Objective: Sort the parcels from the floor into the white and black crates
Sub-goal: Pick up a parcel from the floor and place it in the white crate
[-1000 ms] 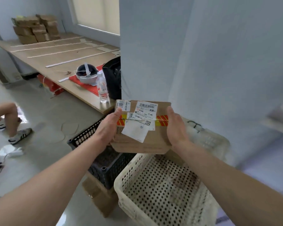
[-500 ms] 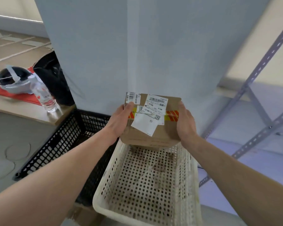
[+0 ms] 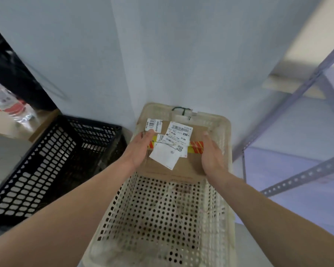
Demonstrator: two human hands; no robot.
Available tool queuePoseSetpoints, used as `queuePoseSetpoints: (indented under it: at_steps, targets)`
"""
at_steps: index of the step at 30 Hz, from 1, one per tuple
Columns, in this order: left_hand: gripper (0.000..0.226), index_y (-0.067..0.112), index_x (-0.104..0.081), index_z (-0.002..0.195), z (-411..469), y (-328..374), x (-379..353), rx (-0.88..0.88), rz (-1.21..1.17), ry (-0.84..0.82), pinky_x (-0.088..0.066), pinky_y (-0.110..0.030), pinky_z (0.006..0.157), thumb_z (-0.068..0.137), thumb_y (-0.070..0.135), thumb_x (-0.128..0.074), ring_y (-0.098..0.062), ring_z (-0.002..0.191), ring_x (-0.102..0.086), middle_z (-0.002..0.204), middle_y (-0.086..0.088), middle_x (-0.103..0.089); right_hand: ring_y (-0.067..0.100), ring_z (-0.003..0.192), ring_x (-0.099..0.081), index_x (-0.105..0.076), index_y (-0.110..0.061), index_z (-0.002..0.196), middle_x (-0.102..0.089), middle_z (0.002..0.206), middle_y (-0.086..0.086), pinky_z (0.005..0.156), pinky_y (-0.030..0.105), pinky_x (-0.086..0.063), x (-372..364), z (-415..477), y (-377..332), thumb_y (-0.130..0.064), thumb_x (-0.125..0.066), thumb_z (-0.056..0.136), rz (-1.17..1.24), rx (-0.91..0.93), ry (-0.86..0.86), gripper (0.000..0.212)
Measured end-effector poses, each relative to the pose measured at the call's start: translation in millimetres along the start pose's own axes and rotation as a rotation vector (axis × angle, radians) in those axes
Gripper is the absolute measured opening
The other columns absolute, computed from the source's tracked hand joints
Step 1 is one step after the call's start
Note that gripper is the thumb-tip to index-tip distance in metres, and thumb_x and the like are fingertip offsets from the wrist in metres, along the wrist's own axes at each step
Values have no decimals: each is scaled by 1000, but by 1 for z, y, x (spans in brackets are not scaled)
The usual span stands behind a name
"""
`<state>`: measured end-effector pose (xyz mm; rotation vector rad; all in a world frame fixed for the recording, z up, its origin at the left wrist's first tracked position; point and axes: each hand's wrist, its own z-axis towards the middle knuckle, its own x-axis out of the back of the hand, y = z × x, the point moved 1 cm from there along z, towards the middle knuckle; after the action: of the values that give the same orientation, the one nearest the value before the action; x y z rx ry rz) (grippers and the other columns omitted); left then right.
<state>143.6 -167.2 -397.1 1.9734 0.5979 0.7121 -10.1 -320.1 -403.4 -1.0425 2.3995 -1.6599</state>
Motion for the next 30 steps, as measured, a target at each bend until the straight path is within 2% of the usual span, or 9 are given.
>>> queuePoseSetpoints:
  at_steps: [3, 6, 10, 13, 15, 18, 23, 27, 30]
  targets:
    - [59, 37, -56, 136, 19, -24, -10, 42, 39, -26, -38, -44, 112, 92, 72, -36, -13, 119, -59, 125, 12, -67, 30, 132, -49, -48, -22, 149, -54, 145, 5, 112, 47, -37, -11, 13, 28, -76, -32, 95, -25, -85, 14, 78]
    - [45, 45, -65, 121, 36, -53, -21, 92, 71, -102, -38, -45, 112, 92, 67, -39, -9, 118, -59, 120, 19, -69, 30, 134, -50, -49, -22, 149, -55, 147, 6, 115, 51, -37, -23, 23, 54, -85, -31, 80, -13, -165, 33, 95]
    - [35, 42, -67, 112, 58, -100, -33, 157, 91, -151, -40, -42, 105, 90, 55, -42, -12, 115, -59, 115, 18, -69, 32, 132, -50, -49, -21, 148, -56, 143, 6, 115, 52, -37, -41, 34, 97, -75, -35, 93, -32, -247, 41, 78]
    - [34, 31, -59, 125, 66, -136, -38, 227, 127, -144, -41, -33, 93, 99, 43, -41, -12, 111, -55, 122, 11, -63, 32, 135, -49, -45, -25, 152, -54, 147, 6, 117, 54, -35, -58, 42, 128, -91, -30, 73, -52, -286, 33, 104]
    - [48, 43, -46, 141, 72, -156, -38, 299, 152, -141, -37, -42, 107, 94, 55, -40, -14, 122, -49, 138, 15, -53, 33, 137, -48, -44, -25, 153, -53, 148, 6, 118, 55, -34, -70, 49, 145, -91, -31, 75, -63, -314, 12, 102]
    - [38, 56, -33, 139, 80, -171, -38, 371, 133, -123, -34, -46, 112, 103, 45, -40, -12, 121, -41, 128, 27, -41, 30, 133, -50, -50, -22, 147, -56, 144, 6, 115, 49, -36, -86, 58, 161, -89, -38, 80, -21, -358, 13, 96]
    - [51, 45, -40, 140, 100, -181, -39, 330, 191, -1, -39, -41, 109, 96, 24, -50, -20, 126, -49, 134, 12, -51, 20, 114, -56, -55, -26, 135, -61, 129, 0, 101, 42, -43, -107, 82, 177, -60, -50, 99, 22, -314, -62, 50]
    - [92, 30, -24, 155, 108, -200, -48, 299, 294, 139, -41, -50, 111, 69, 31, -58, -29, 134, -45, 148, -4, -46, 18, 136, -43, -30, -29, 161, -47, 148, -7, 113, 36, -32, -123, 100, 180, -49, -60, 99, 73, -284, -111, 72]
    - [100, 24, -5, 161, 94, -212, -61, 150, 533, 166, -26, -46, 123, 85, 23, -71, -28, 152, -13, 167, -5, -8, 14, 122, -52, -29, -36, 160, -55, 132, -16, 109, 36, -39, -128, 104, 182, -34, -67, 93, 74, -284, -137, 77]
